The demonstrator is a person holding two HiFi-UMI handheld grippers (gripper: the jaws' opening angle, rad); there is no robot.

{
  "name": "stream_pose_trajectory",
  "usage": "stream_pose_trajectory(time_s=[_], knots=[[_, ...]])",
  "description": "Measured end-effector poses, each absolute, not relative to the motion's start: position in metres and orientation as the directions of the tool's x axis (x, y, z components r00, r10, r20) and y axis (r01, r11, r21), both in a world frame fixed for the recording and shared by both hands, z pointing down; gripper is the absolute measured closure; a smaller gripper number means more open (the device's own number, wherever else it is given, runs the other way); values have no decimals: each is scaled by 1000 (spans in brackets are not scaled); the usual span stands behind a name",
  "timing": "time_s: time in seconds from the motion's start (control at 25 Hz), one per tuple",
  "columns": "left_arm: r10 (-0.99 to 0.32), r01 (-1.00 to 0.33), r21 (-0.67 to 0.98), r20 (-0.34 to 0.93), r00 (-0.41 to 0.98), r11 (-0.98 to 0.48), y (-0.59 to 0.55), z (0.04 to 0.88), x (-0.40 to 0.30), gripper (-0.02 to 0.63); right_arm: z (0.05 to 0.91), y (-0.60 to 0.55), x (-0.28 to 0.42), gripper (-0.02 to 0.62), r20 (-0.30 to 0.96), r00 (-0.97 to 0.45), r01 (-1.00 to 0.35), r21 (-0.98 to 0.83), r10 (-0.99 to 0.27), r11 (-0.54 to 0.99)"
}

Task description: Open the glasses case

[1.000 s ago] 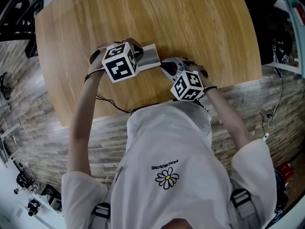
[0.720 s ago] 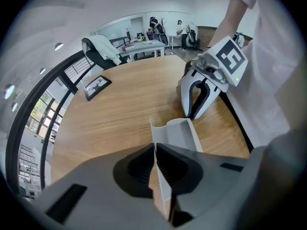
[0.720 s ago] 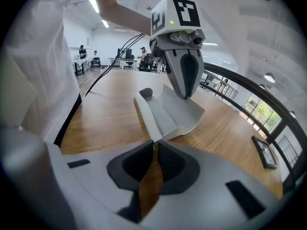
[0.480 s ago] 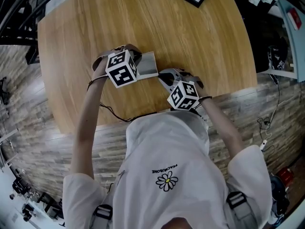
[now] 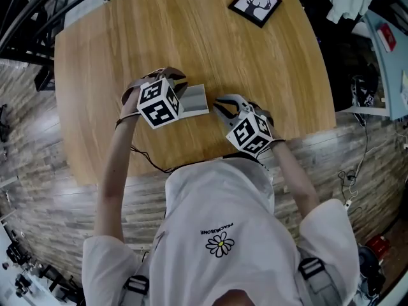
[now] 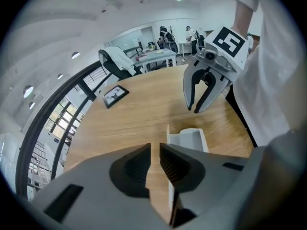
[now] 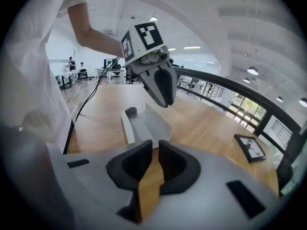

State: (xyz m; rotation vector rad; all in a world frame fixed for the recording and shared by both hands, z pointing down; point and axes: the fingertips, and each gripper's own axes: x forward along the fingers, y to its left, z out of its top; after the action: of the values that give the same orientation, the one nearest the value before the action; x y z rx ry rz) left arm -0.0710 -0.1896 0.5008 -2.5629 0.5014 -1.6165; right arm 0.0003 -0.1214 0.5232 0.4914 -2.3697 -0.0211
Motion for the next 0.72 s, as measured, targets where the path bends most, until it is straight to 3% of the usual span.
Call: stream_pose_trajectory(time_s=[0.28,0.48,0.72], knots=[[-527,-391,-363,684,505,-846,-222,406,-73,545,424,-183,0,568,439,-711,-478,269,-549,836],[-702,-573,-405,422,574,-712,-229,316,-75,569,316,-212,-5,584,155,-743,-608,252,-652,753],[-870,-831,-294,8,492,-473,-209,216,-92,584,228,-206,-1,586,-134,-686,-727,122,-715,675]])
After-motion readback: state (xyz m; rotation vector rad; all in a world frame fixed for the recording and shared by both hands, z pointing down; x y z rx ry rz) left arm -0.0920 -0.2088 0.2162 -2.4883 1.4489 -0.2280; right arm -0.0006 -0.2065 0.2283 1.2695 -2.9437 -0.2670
